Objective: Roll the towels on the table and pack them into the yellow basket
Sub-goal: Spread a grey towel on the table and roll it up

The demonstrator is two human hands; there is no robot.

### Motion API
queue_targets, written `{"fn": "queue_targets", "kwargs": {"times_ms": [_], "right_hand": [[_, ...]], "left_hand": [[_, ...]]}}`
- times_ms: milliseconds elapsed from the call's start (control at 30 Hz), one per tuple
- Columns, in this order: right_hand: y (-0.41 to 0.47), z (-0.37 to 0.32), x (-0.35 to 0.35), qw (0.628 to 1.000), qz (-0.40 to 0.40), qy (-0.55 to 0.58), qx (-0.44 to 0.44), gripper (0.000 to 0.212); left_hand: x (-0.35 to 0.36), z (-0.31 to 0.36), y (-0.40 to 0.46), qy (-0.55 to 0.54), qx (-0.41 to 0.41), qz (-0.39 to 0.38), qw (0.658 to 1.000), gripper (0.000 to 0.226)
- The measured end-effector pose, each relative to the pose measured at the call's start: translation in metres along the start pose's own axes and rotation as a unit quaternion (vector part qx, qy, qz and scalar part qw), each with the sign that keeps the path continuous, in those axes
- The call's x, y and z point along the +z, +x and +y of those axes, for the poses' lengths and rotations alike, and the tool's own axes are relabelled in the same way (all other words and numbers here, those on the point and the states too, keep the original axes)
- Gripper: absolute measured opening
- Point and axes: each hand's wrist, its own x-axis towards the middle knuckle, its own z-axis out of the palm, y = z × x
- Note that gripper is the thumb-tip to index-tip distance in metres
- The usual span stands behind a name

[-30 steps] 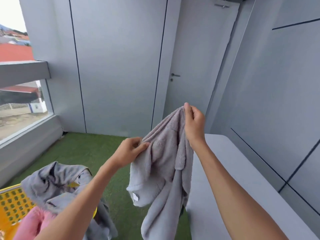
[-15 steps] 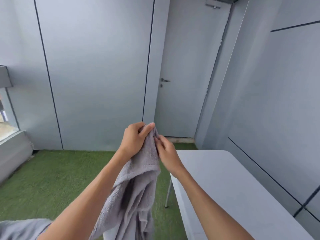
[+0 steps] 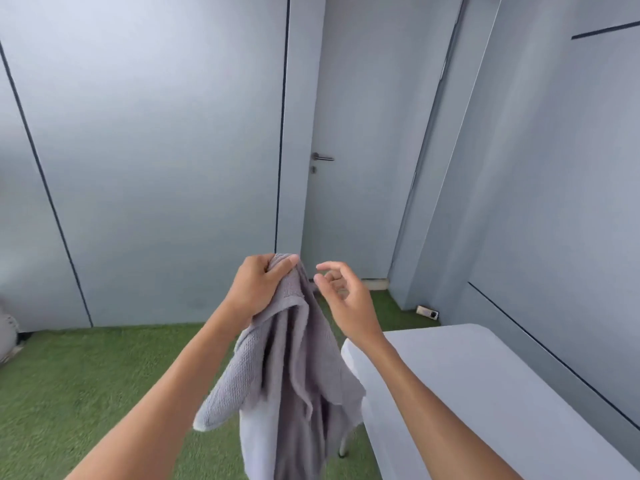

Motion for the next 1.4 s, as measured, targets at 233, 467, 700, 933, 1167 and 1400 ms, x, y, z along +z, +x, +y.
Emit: {"fn": "queue_targets", "kwargs": {"times_ms": [233, 467, 700, 933, 1167, 1400], "right_hand": [[0.078, 0.083, 0.031, 1.0, -0.019, 0.018, -0.017, 0.031], [0.221, 0.132, 0.021, 0.991, -0.106, 0.076, 0.002, 0.022], [0.316, 0.191, 0.046, 0.996, -0.061, 0.065, -0.003, 0.011], [0.424, 0.23, 0.036, 0.993, -0.081, -0.085, -0.033, 0.009], [0.471, 0.261, 0.04, 0.982, -0.07, -0.167, -0.062, 0.009], [0.489, 0.304, 0.018, 0.98, -0.098, -0.173, -0.021, 0.015]], "left_hand": [[0.021, -0.047, 0.151, -0.014, -0.046, 0.032, 0.998, 0.065], [0.036, -0.083, 0.276, -0.081, -0.104, 0.043, 0.99, 0.037], [0.031, -0.14, 0.372, -0.031, -0.177, 0.066, 0.982, 0.037], [0.054, -0.171, 0.4, 0.089, -0.019, 0.06, 0.994, 0.033], [0.087, -0.199, 0.45, 0.072, 0.014, 0.064, 0.995, 0.011], [0.103, -0.214, 0.492, 0.079, -0.042, 0.023, 0.996, 0.009]]}}
